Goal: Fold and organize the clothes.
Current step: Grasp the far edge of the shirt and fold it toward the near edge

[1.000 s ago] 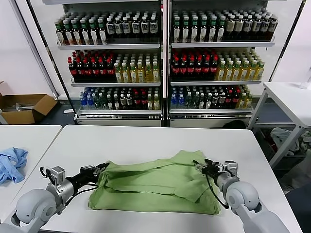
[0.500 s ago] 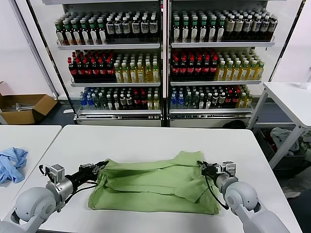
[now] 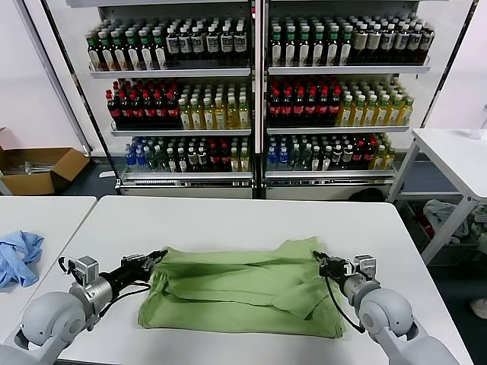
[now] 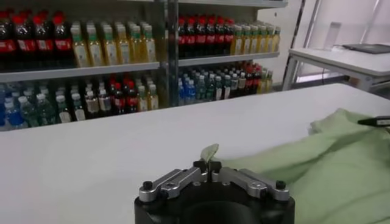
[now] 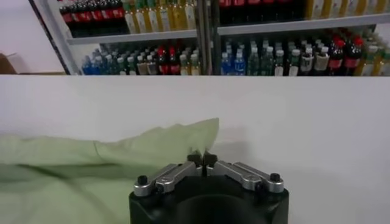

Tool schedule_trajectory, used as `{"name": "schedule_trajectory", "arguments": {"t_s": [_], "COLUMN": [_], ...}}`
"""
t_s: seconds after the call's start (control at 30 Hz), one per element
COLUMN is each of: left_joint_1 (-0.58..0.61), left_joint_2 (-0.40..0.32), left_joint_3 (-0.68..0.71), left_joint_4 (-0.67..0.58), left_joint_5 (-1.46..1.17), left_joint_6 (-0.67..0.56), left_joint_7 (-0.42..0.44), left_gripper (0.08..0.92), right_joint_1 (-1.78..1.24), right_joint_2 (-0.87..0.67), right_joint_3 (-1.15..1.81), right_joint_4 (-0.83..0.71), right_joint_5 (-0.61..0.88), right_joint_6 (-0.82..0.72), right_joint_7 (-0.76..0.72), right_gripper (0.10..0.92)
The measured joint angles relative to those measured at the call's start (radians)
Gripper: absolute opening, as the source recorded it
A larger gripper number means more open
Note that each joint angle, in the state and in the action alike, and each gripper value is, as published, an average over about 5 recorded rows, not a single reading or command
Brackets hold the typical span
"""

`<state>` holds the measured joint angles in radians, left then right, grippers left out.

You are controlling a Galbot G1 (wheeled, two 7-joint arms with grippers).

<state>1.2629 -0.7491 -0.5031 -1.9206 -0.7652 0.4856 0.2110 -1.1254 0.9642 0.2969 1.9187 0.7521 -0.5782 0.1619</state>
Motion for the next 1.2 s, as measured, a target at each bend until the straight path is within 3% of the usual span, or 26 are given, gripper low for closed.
{"name": "schedule_trajectory", "arguments": {"t_s": [0.27, 0.63, 0.93, 1.03, 1.2], "left_joint_1": [-0.002, 0.008, -0.005, -0.009, -0.013], "left_joint_2": [-0.004, -0.008, -0.011, -0.010, -0.009], "left_joint_3": [0.002, 0.001, 0.009, 0.011, 0.014], "left_joint_4": [-0.002, -0.008, 0.000, 0.002, 0.006], "left_joint_5": [0.000, 0.001, 0.001, 0.000, 0.000], "left_joint_6": [-0.001, -0.002, -0.002, -0.002, -0.002], "left_joint_7": [-0.001, 0.001, 0.002, 0.003, 0.004], "left_gripper": [0.092, 0.092, 0.092, 0.092, 0.092], "right_joint_1": [-0.031, -0.024, -0.017, -0.014, -0.009], "right_joint_2": [-0.003, 0.006, 0.007, 0.009, 0.012], "right_joint_3": [0.017, 0.010, 0.004, 0.002, -0.002], "right_joint_4": [0.056, 0.016, -0.013, -0.021, -0.032], "right_joint_5": [-0.015, -0.048, -0.068, -0.073, -0.075], "right_joint_6": [0.000, 0.000, 0.000, 0.000, 0.000], "right_joint_7": [0.000, -0.004, -0.013, -0.018, -0.024], "right_gripper": [0.118, 0.127, 0.317, 0.314, 0.200]}}
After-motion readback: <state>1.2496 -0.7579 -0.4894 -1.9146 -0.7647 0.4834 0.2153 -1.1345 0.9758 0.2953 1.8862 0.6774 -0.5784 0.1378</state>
